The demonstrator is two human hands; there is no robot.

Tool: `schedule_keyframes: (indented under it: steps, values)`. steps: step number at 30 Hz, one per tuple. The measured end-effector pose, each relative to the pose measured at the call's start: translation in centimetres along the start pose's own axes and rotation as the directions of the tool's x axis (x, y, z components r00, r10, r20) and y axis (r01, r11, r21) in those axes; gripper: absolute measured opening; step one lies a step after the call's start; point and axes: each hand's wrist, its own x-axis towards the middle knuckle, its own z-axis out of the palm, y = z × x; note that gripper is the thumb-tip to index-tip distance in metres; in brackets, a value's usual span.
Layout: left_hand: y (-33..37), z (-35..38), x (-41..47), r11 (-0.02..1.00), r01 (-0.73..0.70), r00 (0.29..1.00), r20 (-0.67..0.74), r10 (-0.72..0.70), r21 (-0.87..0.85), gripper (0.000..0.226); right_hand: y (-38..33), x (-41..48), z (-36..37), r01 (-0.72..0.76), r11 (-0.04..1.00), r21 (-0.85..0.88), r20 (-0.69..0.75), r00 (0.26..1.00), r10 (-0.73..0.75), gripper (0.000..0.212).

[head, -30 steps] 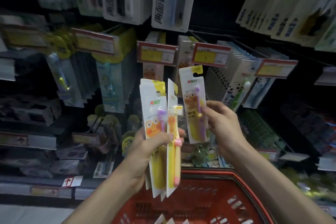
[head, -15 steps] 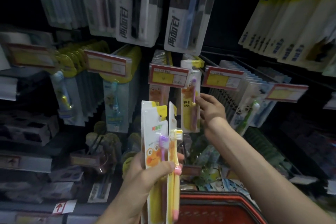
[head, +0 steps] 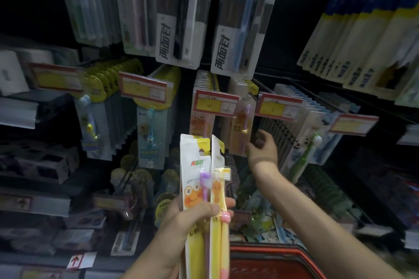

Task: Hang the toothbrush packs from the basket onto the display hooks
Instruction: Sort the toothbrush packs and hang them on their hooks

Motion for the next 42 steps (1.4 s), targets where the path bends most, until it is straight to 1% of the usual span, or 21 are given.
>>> schedule_keyframes:
  steps: [1, 2, 4, 5, 6, 7, 8, 9, 10, 11, 13, 16, 18, 20, 23, 25, 29, 32, 36, 39, 42]
  values:
    - [-0.1, -0.1, 0.2, 1.0, 0.02, 1.0, 0.009, -0.02, -0.02, 0.06, 0.2, -1.6, -0.6, 0.056, 0.998, -0.036, 0.026, 0.998, -0.055, 0.049]
    - [-0.1, -0.1, 0.3, 0.998, 0.046, 0.999, 0.019, -0.045, -0.041, 0.066, 0.2, -3.6, -1.4, 0.091, 0.996, -0.021, 0.075, 0.993, -0.09, 0.046]
    - [-0.4, -0.2, 0.8, 0.992, 0.096, 0.995, 0.038, -0.093, -0.083, 0.076, 0.1, -7.4, -3.2, 0.094, 0.995, 0.036, 0.193, 0.976, -0.1, 0.029]
    - [-0.5, -0.1, 0.9, 0.989, 0.119, 0.992, 0.047, -0.115, -0.091, 0.077, 0.0, -9.1, -4.1, 0.063, 0.996, 0.064, 0.256, 0.964, -0.078, 0.021]
    - [-0.7, -0.2, 1.1, 0.988, 0.128, 0.991, 0.059, -0.123, -0.091, 0.076, -0.2, -10.5, -5.0, 0.008, 0.995, 0.094, 0.332, 0.943, -0.039, 0.018]
    - [-1.0, -0.3, 1.2, 0.988, 0.128, 0.99, 0.067, -0.122, -0.084, 0.072, -0.3, -11.6, -5.8, -0.058, 0.991, 0.124, 0.42, 0.908, 0.001, 0.02]
    - [-1.3, -0.4, 1.1, 0.989, 0.128, 0.99, 0.071, -0.123, -0.071, 0.063, -0.1, -12.2, -6.5, -0.11, 0.986, 0.128, 0.508, 0.861, 0.03, 0.022]
    - [-1.4, -0.3, 0.9, 0.989, 0.133, 0.99, 0.062, -0.129, -0.063, 0.053, 0.3, -12.5, -7.1, -0.138, 0.986, 0.093, 0.572, 0.818, 0.06, 0.026]
    - [-1.6, -0.2, 0.7, 0.988, 0.143, 0.988, 0.065, -0.14, -0.054, 0.046, 1.0, -12.6, -7.5, -0.159, 0.986, 0.044, 0.608, 0.788, 0.1, 0.032]
    - [-1.6, 0.1, 0.5, 0.986, 0.16, 0.985, 0.078, -0.156, -0.045, 0.045, 1.6, -12.6, -7.9, -0.196, 0.98, 0.022, 0.63, 0.764, 0.139, 0.036]
    - [-2.1, 0.6, 0.3, 0.983, 0.182, 0.979, 0.095, -0.178, -0.036, 0.045, 3.0, -12.4, -8.4, -0.293, 0.955, 0.047, 0.647, 0.737, 0.194, 0.038]
    - [-3.0, 1.2, 0.3, 0.983, 0.18, 0.983, 0.054, -0.178, -0.028, 0.046, 4.2, -12.1, -8.8, -0.39, 0.917, 0.09, 0.633, 0.733, 0.25, 0.031]
    - [-3.4, 1.8, 0.1, 0.985, 0.166, 0.986, 0.034, -0.165, -0.038, 0.045, 4.5, -12.1, -9.1, -0.409, 0.905, 0.122, 0.596, 0.759, 0.262, 0.029]
    - [-3.5, 2.1, 0.1, 0.984, 0.164, 0.986, 0.016, -0.164, -0.069, 0.045, 4.3, -11.8, -9.3, -0.39, 0.908, 0.155, 0.555, 0.795, 0.246, 0.031]
    - [-3.5, 2.0, 0.5, 0.979, 0.171, 0.983, -0.051, -0.177, -0.11, 0.049, 3.6, -11.3, -9.4, -0.331, 0.93, 0.163, 0.502, 0.839, 0.211, 0.032]
    - [-3.4, 1.9, 0.8, 0.984, 0.158, 0.982, -0.092, -0.165, -0.087, 0.054, 3.2, -11.2, -9.2, -0.29, 0.943, 0.164, 0.473, 0.862, 0.183, 0.032]
    - [-3.2, 1.6, 1.4, 0.99, 0.127, 0.98, -0.145, -0.136, -0.066, 0.053, 3.1, -11.0, -8.8, -0.236, 0.961, 0.147, 0.446, 0.882, 0.149, 0.03]
    - [-3.0, 1.3, 1.4, 0.993, 0.108, 0.975, -0.189, -0.116, -0.054, 0.064, 3.2, -11.0, -8.4, -0.196, 0.968, 0.155, 0.433, 0.895, 0.111, 0.029]
    - [-2.6, 0.5, 1.8, 0.995, 0.1, 0.951, -0.292, -0.103, -0.023, 0.068, 2.8, -10.4, -7.8, -0.116, 0.981, 0.153, 0.381, 0.923, 0.05, 0.02]
    - [-2.1, 0.2, 1.9, 0.997, 0.08, 0.943, -0.321, -0.083, -0.023, 0.071, 2.5, -9.0, -7.1, -0.035, 0.99, 0.137, 0.305, 0.952, -0.008, 0.016]
    - [-1.6, 0.1, 1.0, 0.996, 0.084, 0.949, -0.305, -0.079, 0.003, 0.074, 1.5, -6.9, -5.8, 0.085, 0.992, 0.089, 0.21, 0.972, -0.102, 0.015]
